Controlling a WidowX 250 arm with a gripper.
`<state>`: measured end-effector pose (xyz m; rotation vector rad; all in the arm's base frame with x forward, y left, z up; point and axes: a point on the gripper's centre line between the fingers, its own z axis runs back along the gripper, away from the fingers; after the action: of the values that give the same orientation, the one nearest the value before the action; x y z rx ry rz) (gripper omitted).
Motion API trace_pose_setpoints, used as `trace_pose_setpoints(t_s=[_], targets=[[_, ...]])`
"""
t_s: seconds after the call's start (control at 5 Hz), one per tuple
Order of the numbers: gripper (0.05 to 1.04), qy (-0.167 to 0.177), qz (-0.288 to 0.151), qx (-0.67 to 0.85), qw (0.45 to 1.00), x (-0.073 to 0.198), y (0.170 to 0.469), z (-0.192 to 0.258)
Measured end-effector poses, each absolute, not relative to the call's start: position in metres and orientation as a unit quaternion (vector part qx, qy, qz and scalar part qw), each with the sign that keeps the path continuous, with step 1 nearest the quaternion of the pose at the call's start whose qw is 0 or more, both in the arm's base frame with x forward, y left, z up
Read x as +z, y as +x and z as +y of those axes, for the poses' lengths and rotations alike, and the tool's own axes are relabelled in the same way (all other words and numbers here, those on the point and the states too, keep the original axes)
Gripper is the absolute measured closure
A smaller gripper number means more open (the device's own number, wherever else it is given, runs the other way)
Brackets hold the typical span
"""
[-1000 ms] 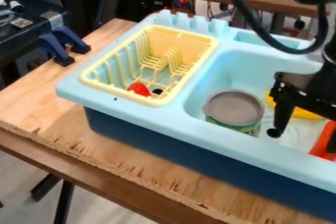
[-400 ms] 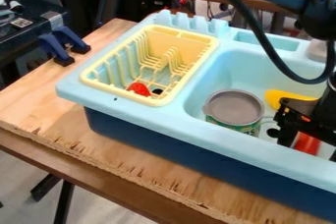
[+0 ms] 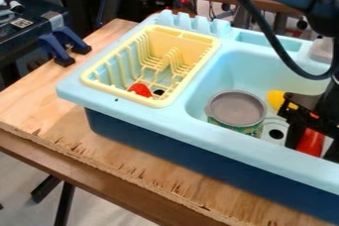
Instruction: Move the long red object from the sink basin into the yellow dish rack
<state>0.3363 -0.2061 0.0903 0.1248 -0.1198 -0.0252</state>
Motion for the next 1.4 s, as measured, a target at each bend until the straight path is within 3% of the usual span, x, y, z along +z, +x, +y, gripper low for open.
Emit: trace_pose_setpoints(t_s=[0.2,0.4,0.8,1.0,1.4], targets=[[0.520,0.064,-0.058,-0.025,0.996,0.092,0.336,-0.205],[0.520,0.014,-0.085,-0.064,0.994,0.123,0.335,-0.213],[0.520,-0.039,-0.128,-0.105,0.985,0.177,0.326,-0.222],[0.520,-0.035,-0.142,-0.108,0.983,0.216,0.331,-0.197],[0.520,0.021,-0.147,-0.043,0.988,0.248,0.313,-0.133]])
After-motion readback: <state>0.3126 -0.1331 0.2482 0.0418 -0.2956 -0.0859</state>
